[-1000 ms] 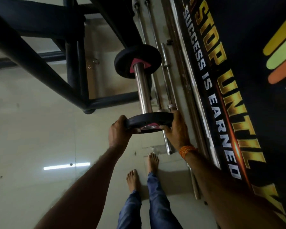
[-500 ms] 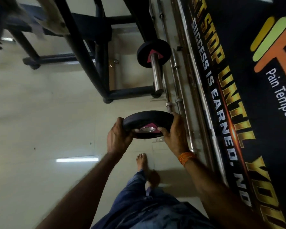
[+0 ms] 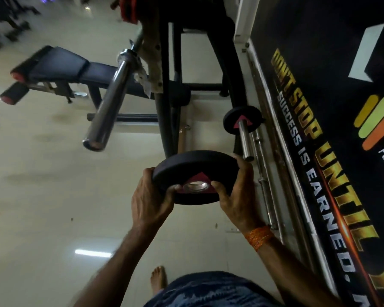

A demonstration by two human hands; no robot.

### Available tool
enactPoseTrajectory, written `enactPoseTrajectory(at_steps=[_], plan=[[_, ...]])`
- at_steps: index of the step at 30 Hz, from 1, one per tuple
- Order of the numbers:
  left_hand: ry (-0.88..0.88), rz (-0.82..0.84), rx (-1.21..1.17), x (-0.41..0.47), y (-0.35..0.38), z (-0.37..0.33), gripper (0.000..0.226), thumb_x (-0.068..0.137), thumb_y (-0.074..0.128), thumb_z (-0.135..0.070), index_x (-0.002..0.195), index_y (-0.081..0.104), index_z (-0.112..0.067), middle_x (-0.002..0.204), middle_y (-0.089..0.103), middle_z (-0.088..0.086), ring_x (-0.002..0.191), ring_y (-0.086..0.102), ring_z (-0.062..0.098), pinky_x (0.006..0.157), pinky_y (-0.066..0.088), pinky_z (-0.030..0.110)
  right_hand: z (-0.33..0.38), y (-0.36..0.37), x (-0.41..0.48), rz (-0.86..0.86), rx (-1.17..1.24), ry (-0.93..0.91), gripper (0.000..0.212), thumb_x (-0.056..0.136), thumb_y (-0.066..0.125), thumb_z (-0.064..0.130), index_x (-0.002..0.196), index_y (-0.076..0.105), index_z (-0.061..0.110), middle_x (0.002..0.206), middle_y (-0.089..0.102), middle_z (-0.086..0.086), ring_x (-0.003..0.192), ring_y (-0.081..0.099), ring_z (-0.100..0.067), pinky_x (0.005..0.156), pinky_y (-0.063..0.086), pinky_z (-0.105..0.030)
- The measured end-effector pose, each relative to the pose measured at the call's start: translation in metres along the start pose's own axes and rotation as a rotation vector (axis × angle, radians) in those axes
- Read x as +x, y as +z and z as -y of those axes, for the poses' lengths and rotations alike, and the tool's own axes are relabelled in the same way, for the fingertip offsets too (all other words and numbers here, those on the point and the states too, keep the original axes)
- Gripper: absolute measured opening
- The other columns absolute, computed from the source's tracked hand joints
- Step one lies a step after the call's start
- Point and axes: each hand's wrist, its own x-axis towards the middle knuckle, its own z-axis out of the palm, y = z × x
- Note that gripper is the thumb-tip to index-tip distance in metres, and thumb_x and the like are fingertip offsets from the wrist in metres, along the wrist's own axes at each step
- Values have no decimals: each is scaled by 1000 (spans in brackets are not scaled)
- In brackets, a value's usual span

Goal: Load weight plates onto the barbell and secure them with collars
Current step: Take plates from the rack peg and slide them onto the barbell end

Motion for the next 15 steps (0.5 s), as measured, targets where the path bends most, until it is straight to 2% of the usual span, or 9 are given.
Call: enactPoseTrajectory(at_steps=[3, 6, 8, 10, 11, 15], plan=[[13, -42, -41, 15, -43, 27, 48, 79, 81, -21, 114, 49, -12, 93, 66, 4, 71, 52, 9, 60, 39, 1, 41, 36, 8, -38, -4, -58, 79, 86, 73, 31, 150, 31, 12, 144, 38, -7, 132, 35, 10, 100, 34, -2], [26, -78, -48, 29, -83, 51, 49, 79, 81, -17, 115, 48, -10, 91, 65, 5, 68, 48, 1, 64, 39, -1, 76, 71, 17, -37, 32, -103, 76, 89, 68, 40, 151, 29, 19, 142, 36, -2, 129, 39, 4, 98, 38, -6], [41, -110, -51, 37, -107, 64, 47, 80, 75, -26, 115, 47, -11, 90, 63, 2, 66, 46, -1, 60, 38, 1, 97, 92, 21, -42, 45, -118, 75, 89, 65, 44, 151, 27, 24, 141, 34, 2, 124, 45, -6, 96, 44, -12], [37, -129, -54, 45, -130, 75, 52, 80, 63, -43, 117, 45, -12, 92, 60, -2, 69, 49, 6, 56, 34, 5, 115, 111, 23, -50, 48, -136, 74, 90, 65, 44, 151, 26, 26, 138, 36, 1, 121, 51, -18, 93, 51, -22], [35, -138, -58, 49, -139, 81, 56, 79, 59, -49, 119, 44, -13, 93, 59, -3, 71, 51, 9, 59, 31, 5, 123, 121, 25, -52, 49, -142, 74, 90, 64, 44, 151, 26, 25, 138, 37, 0, 120, 52, -21, 91, 54, -27], [28, -161, -58, 64, -165, 108, 63, 79, 52, -59, 122, 41, -14, 98, 65, 8, 74, 55, 18, 57, 34, 23, 147, 155, 36, -42, 43, -149, 75, 90, 68, 40, 152, 27, 23, 134, 39, -2, 117, 52, -21, 86, 57, -34]])
